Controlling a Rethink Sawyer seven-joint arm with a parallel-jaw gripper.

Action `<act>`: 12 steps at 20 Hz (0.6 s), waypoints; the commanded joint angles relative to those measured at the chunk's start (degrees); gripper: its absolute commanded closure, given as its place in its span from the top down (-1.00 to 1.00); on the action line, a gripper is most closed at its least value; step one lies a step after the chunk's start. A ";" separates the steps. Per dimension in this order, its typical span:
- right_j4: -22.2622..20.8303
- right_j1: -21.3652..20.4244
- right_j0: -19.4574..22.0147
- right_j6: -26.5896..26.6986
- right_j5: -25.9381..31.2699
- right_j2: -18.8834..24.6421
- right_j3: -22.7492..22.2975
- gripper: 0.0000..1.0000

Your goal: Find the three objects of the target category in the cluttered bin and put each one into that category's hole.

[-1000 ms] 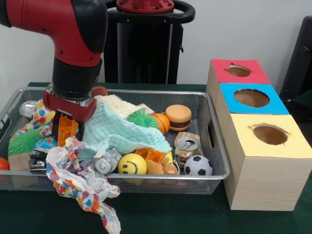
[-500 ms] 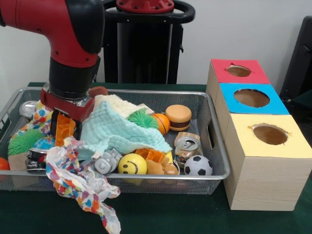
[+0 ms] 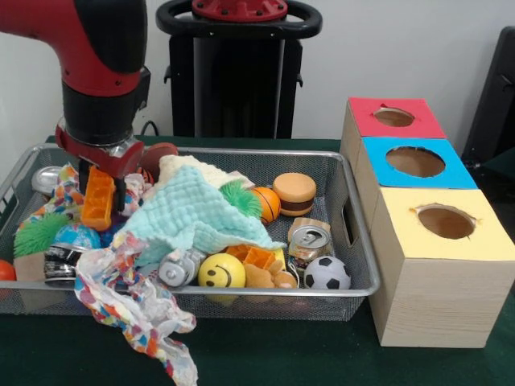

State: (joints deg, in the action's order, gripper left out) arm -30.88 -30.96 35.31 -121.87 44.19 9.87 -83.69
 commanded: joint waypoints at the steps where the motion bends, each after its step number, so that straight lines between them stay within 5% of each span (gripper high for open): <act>1: 0.43 -0.51 3.50 16.61 8.95 4.33 -4.20 1.00; 12: 0.99 -3.99 4.57 13.72 7.07 7.67 -7.10 1.00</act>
State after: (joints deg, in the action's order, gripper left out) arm -30.78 -34.38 39.63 -121.86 48.22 11.12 -86.55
